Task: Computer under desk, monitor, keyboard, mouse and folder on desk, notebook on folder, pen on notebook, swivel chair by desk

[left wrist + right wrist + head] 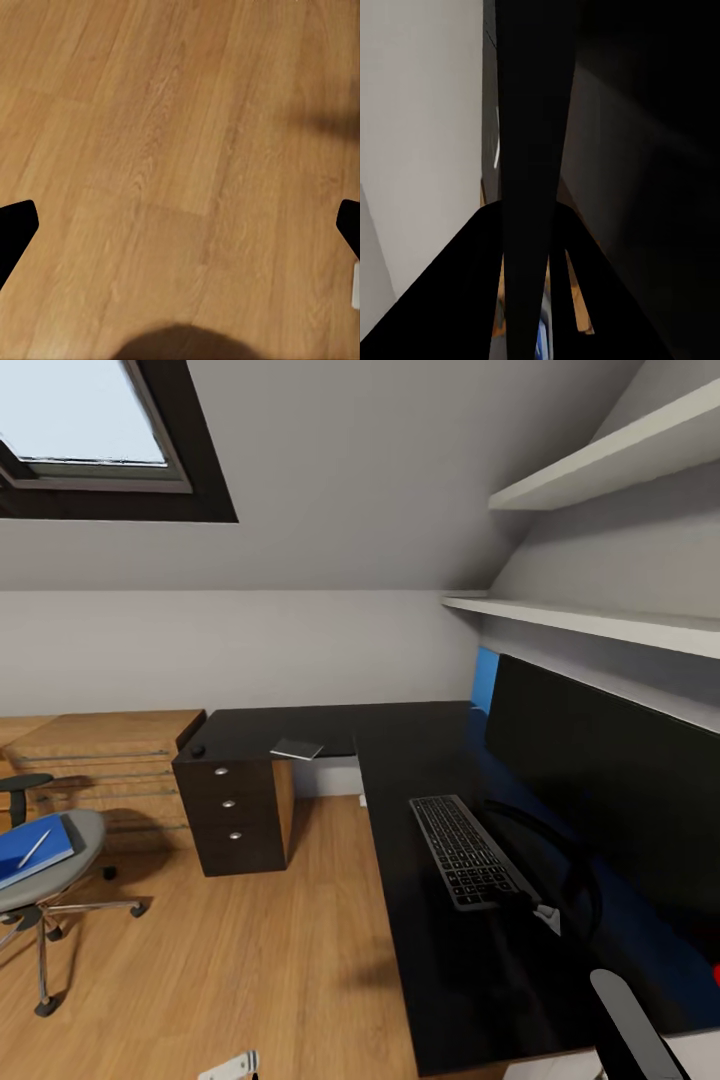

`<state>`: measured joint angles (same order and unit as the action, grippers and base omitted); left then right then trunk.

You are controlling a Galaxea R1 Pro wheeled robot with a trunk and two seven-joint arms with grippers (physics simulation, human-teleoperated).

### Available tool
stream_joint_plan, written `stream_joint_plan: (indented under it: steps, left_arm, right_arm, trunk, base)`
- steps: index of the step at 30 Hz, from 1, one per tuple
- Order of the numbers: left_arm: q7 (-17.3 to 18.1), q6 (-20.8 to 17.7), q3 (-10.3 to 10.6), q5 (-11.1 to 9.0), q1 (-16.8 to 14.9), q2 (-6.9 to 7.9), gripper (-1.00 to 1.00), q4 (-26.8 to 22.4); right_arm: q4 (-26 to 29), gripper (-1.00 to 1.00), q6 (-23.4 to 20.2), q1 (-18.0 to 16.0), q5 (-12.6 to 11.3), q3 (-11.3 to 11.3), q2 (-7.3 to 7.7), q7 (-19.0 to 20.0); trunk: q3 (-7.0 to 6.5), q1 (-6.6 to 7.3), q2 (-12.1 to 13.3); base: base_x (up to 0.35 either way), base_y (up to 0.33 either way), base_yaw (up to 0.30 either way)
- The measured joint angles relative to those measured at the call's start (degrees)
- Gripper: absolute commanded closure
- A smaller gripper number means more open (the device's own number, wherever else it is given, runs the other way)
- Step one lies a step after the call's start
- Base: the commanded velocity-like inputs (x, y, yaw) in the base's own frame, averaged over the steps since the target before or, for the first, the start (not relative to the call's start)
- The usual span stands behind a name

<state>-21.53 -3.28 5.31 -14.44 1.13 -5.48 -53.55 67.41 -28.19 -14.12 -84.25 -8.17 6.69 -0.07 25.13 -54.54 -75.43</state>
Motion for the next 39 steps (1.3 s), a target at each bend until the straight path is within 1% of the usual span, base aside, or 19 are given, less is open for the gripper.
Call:
stream_joint_plan:
  steps: [27,32,39]
  left_arm:
    - [-0.1,0.0,0.0,0.0,0.0,0.0,-1.0,0.0]
    - [-0.1,0.0,0.0,0.0,0.0,0.0,-1.0,0.0]
    - [-0.1,0.0,0.0,0.0,0.0,0.0,-1.0,0.0]
  right_arm:
    - [0.0,1.0,0.1,0.0,0.1,0.0,-0.09,-0.8]
    - [0.0,1.0,2.2,0.0,0.2,-0.1,-0.08,-0.8]
    - [0.0,1.0,2.7,0.0,0.2,0.1,-0.09,-0.8]
  trunk:
    - [0.0,-0.01,0.0]
    - [0.0,-0.01,0.0]
    - [0.0,-0.01,0.0]
  base:
    - [0.009,0.0,0.0]
    - [0.0,0.0,0.0]
    - [0.0,0.0,0.0]
